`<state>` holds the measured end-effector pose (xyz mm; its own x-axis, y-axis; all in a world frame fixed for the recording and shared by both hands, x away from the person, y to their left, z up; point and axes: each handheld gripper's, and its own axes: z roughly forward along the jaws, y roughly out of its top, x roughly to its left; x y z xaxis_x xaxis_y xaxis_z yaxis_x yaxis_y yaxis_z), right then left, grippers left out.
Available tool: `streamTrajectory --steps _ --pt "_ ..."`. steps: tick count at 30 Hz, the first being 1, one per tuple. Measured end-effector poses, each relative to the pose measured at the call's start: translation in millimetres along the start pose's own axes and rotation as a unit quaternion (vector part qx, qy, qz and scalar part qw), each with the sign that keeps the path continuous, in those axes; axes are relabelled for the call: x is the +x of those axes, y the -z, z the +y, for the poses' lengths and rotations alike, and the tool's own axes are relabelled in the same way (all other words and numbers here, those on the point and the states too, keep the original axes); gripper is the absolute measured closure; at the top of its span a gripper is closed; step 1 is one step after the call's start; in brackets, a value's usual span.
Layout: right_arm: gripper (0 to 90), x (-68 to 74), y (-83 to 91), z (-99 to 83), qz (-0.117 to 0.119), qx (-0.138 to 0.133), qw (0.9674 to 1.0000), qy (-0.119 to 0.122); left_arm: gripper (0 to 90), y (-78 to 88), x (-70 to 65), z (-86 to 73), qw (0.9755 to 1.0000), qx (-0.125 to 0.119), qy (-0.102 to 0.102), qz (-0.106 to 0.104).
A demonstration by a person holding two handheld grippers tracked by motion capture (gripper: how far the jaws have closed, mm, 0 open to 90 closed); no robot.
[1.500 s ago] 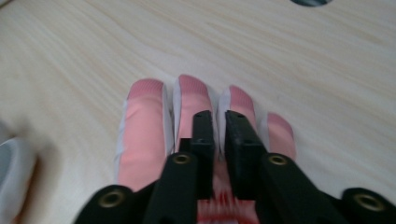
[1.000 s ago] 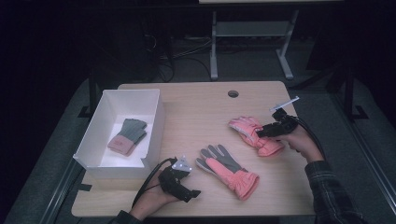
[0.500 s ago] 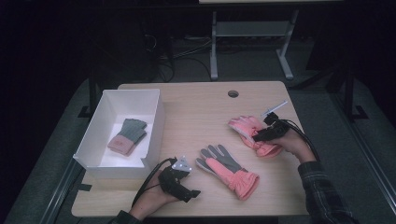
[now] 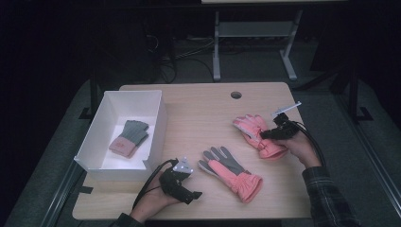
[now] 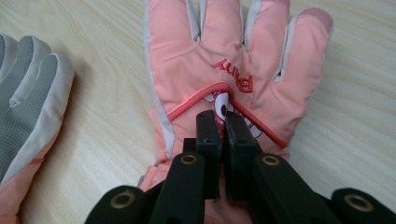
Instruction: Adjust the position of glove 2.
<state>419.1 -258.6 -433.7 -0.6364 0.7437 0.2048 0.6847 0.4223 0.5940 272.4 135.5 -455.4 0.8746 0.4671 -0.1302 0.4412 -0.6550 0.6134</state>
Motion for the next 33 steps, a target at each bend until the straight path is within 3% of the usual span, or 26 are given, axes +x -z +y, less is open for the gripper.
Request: streamTrajectory --steps 8,17,21,27,33 --pt "86.3 6.7 31.1 -1.5 0.006 -0.034 0.9993 -0.013 14.6 4.1 -2.2 2.1 0.9997 -0.009 -0.017 0.013" --pt "86.3 34.1 55.5 -4.7 0.019 -0.041 0.9988 -0.016 14.6 10.6 -4.5 2.0 0.9992 -0.026 -0.024 0.020" --pt "86.4 46.8 60.5 -5.7 0.032 -0.046 0.9983 -0.017 14.6 10.5 -4.0 1.9 0.9991 -0.027 -0.024 0.020" --pt "86.4 70.2 62.1 -4.3 0.045 -0.044 0.9980 0.006 14.6 12.5 -1.8 1.6 0.9990 -0.028 -0.026 0.024" --pt "86.3 89.4 58.9 -5.4 0.080 -0.042 0.9956 0.026 14.6 10.7 -1.8 1.4 0.9990 -0.029 -0.025 0.024"
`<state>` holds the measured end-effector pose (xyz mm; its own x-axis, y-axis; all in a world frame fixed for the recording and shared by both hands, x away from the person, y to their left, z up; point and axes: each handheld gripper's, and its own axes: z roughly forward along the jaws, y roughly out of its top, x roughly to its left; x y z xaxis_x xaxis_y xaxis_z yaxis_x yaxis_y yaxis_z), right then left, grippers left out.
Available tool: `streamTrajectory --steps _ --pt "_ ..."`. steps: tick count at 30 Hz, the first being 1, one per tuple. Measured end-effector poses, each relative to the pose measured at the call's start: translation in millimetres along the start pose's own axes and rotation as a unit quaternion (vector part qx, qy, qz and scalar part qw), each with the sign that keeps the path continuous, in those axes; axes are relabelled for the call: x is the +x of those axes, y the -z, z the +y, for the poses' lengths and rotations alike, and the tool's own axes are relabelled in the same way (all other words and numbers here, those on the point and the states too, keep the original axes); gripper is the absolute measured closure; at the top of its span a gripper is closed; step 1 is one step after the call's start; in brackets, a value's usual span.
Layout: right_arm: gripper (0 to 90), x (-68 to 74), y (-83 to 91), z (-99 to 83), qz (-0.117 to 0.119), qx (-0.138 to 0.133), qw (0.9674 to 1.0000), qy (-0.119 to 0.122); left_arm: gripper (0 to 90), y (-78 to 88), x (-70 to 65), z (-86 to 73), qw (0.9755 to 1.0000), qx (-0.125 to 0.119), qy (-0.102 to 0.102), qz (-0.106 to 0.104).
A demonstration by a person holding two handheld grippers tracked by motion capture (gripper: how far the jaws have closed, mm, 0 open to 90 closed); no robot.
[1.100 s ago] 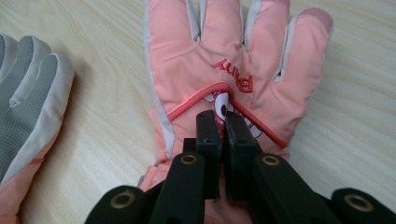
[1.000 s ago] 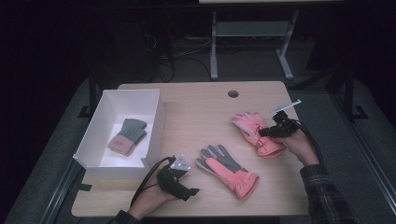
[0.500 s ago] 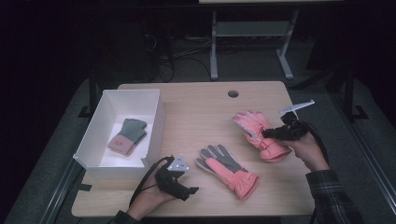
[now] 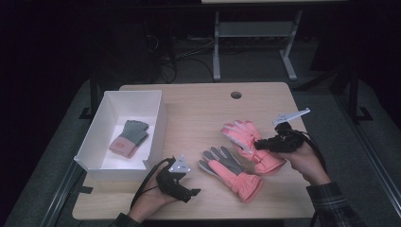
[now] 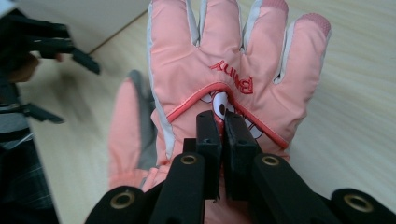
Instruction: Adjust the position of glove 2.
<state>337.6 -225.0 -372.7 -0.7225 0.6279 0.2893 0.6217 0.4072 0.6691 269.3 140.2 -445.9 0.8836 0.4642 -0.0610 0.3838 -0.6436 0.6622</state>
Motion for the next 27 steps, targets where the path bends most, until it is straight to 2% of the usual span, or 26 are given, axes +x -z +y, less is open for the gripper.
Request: streamTrajectory --steps 14,21,27 --pt "86.2 37.1 -24.4 -7.2 0.055 0.028 0.9975 0.034 14.6 -1.4 0.0 -0.6 1.0000 -0.004 0.008 0.000" --pt "86.2 46.4 -31.9 -4.7 0.063 0.025 0.9968 0.043 14.6 -2.4 0.5 -0.7 1.0000 0.000 0.006 0.001" --pt "86.1 47.3 -39.7 -3.6 0.069 0.026 0.9958 0.055 14.6 -2.6 0.0 -0.3 1.0000 0.001 0.005 0.000"
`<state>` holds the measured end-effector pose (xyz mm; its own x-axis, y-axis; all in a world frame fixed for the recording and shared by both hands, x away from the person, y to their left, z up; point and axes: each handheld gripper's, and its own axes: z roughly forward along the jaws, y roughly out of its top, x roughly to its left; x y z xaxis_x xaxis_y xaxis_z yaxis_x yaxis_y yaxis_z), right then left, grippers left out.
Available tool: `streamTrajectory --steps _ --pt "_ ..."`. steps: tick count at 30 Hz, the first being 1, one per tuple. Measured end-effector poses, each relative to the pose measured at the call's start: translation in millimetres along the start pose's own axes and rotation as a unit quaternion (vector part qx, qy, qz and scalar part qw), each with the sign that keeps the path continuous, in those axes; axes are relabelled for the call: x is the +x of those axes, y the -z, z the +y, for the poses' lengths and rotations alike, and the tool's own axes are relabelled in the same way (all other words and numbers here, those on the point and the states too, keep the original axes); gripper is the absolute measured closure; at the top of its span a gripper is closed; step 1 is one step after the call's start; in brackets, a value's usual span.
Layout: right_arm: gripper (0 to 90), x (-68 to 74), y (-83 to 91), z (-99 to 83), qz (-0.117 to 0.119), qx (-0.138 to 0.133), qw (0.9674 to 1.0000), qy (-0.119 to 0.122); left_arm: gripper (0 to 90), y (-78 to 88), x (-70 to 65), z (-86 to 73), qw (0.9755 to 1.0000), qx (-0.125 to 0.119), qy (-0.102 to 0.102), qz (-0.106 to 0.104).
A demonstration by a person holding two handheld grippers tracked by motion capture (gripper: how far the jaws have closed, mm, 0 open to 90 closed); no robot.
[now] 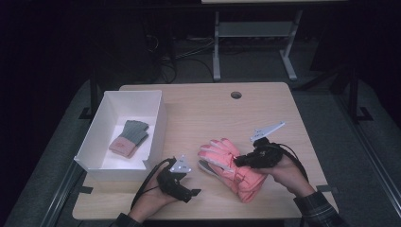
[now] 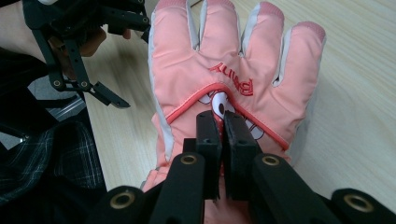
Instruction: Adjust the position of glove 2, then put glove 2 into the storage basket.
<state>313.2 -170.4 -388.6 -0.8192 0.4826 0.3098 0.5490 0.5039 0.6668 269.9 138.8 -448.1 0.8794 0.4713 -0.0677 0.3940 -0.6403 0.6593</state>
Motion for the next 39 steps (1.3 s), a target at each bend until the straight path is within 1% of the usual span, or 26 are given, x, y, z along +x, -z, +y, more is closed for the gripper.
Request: streamTrajectory --steps 3,5,8,9,10,12,13,17,18,19,20,21,23,24,25,26,27,29,31,32,33,34,35,36,37,39 --pt "85.6 -2.3 -5.5 -0.6 0.001 0.004 1.0000 -0.005 14.6 -0.7 -0.7 -0.3 1.0000 -0.001 0.005 0.000" --pt "83.2 -3.1 -8.6 -1.4 0.002 0.009 1.0000 -0.004 14.6 -0.4 -0.1 -0.2 1.0000 0.000 0.003 0.000" --pt "71.8 -4.0 -12.0 -2.3 0.006 0.012 0.9999 -0.008 14.6 -0.1 0.5 -0.3 1.0000 0.002 0.001 0.000" --pt "65.7 -4.6 -12.4 -2.3 0.004 0.011 0.9999 -0.008 14.6 0.1 0.5 -0.3 1.0000 0.001 0.001 0.000" --pt "62.7 -4.3 -11.8 -2.2 0.001 0.009 0.9999 -0.007 14.6 0.2 0.3 -0.2 1.0000 0.001 0.001 0.000" --pt "60.7 -4.7 -8.7 -2.2 0.005 -0.003 1.0000 -0.005 14.6 0.2 -0.2 -0.3 1.0000 0.000 0.004 0.000" --pt "59.4 -4.4 -6.1 -2.1 0.002 -0.010 0.9999 -0.004 14.6 0.2 0.0 -0.3 1.0000 0.000 0.002 0.001" --pt "58.4 -4.9 8.7 -2.4 -0.010 -0.036 0.9993 0.005 14.6 0.0 -0.1 -0.2 1.0000 -0.001 0.002 0.001" --pt "59.4 -5.9 13.3 -2.8 -0.015 -0.045 0.9989 0.004 15.0 0.9 0.4 0.1 1.0000 0.003 -0.003 0.000" --pt "61.5 -8.3 19.0 -3.8 -0.024 -0.056 0.9981 0.006 15.1 1.0 0.1 0.3 1.0000 0.003 -0.003 0.000" --pt "66.8 -10.0 23.7 -4.9 -0.028 -0.064 0.9976 0.003 15.6 1.2 0.0 0.5 1.0000 0.003 -0.004 0.000" --pt "71.0 -11.8 27.0 -5.9 -0.031 -0.066 0.9973 0.003 16.9 1.3 -0.7 0.8 1.0000 -0.001 0.001 -0.002" --pt "79.3 -16.4 34.6 -9.2 -0.056 -0.069 0.9960 0.007 21.3 2.0 -1.1 1.1 1.0000 -0.006 0.004 -0.003" --pt "82.8 -18.8 37.8 -11.5 -0.062 -0.068 0.9957 0.008 22.8 2.3 -1.5 1.2 0.9999 -0.007 0.009 -0.004" --pt "87.3 -22.1 41.4 -15.5 -0.068 -0.070 0.9952 0.013 27.7 3.0 -2.0 1.3 0.9999 -0.008 0.011 -0.004" --pt "89.2 -24.7 43.9 -19.3 -0.075 -0.067 0.9948 0.015 32.0 3.5 -2.5 1.4 0.9998 -0.011 0.013 -0.007" --pt "89.8 -27.2 45.2 -22.5 -0.078 -0.064 0.9948 0.015 37.1 5.0 -2.7 2.1 0.9999 -0.007 0.010 -0.008" --pt "90.0 -33.8 46.7 -32.8 -0.088 -0.058 0.9943 0.012 52.4 6.0 -4.7 4.3 0.9997 -0.015 0.012 -0.014" --pt "90.0 -39.2 46.6 -44.0 -0.096 -0.046 0.9943 0.007 67.8 7.0 -7.2 7.9 0.9996 -0.010 0.011 -0.026" --pt "90.0 -41.6 45.7 -50.9 -0.100 -0.043 0.9940 0.006 74.5 6.6 -9.0 9.1 0.9995 -0.010 0.013 -0.027" --pt "90.0 -42.9 45.0 -54.8 -0.102 -0.039 0.9940 0.004 81.2 6.0 -11.0 11.5 0.9994 -0.006 0.008 -0.034" --pt "89.9 -45.8 43.2 -61.2 -0.103 -0.035 0.9941 -0.002 87.6 4.5 -13.6 13.5 0.9993 -0.007 0.010 -0.036" --pt "90.0 -47.1 41.2 -65.8 -0.101 -0.030 0.9944 -0.007 89.7 3.2 -15.3 15.2 0.9993 -0.006 0.012 -0.036" --pt "90.0 -48.2 39.3 -69.0 -0.100 -0.025 0.9946 -0.007 89.8 0.9 -16.9 17.5 0.9991 -0.005 0.013 -0.041" --pt "90.0 -49.2 36.7 -72.6 -0.101 -0.018 0.9947 -0.011 89.8 -1.5 -18.6 19.7 0.9990 -0.001 0.010 -0.044" --pt "90.0 -50.8 30.3 -78.9 -0.094 -0.008 0.9953 -0.018 89.8 -7.9 -21.7 23.8 0.9991 0.004 0.006 -0.042"
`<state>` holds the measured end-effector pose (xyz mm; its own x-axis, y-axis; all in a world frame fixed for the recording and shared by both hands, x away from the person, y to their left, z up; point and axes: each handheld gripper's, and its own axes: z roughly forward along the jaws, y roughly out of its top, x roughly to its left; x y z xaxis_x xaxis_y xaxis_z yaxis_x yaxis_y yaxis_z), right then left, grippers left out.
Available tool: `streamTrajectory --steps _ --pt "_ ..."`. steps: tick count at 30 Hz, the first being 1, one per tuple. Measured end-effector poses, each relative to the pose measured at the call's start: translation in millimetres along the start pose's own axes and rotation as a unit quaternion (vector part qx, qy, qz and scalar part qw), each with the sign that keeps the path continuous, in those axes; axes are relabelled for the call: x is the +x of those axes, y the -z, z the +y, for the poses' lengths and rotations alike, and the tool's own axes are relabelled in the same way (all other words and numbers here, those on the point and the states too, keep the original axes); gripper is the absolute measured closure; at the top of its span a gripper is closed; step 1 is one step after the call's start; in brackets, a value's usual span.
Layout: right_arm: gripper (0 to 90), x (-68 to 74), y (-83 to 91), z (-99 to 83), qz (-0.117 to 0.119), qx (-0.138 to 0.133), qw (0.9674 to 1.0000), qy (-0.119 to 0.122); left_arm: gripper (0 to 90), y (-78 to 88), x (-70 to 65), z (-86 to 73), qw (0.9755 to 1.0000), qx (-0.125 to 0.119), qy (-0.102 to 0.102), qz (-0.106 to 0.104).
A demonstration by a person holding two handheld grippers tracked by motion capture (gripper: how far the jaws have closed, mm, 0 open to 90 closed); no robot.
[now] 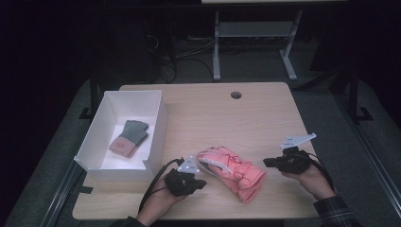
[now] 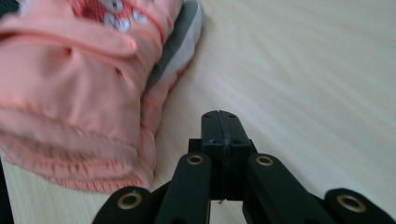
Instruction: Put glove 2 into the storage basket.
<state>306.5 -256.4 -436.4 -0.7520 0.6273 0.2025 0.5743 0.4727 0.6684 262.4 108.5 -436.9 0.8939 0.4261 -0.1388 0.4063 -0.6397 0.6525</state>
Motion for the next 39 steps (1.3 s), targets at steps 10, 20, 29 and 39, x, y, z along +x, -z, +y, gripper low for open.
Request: streamTrajectory --steps 10,20,29,39 --pt "90.0 9.0 -15.6 -11.6 0.011 0.035 0.9992 0.015 89.7 -31.9 -3.6 19.6 0.9999 0.012 0.000 -0.002" --pt "90.0 19.2 -15.9 -15.7 0.032 0.040 0.9984 0.026 89.7 -41.9 8.5 30.5 0.9998 0.009 0.011 0.011" --pt "90.0 39.3 -24.2 -15.8 0.056 0.045 0.9966 0.041 89.7 -40.3 27.4 35.3 0.9994 0.006 0.024 0.024" --pt "90.0 70.5 -40.2 -10.7 0.090 0.045 0.9927 0.065 89.7 -44.1 42.9 42.7 0.9993 0.000 0.029 0.025"
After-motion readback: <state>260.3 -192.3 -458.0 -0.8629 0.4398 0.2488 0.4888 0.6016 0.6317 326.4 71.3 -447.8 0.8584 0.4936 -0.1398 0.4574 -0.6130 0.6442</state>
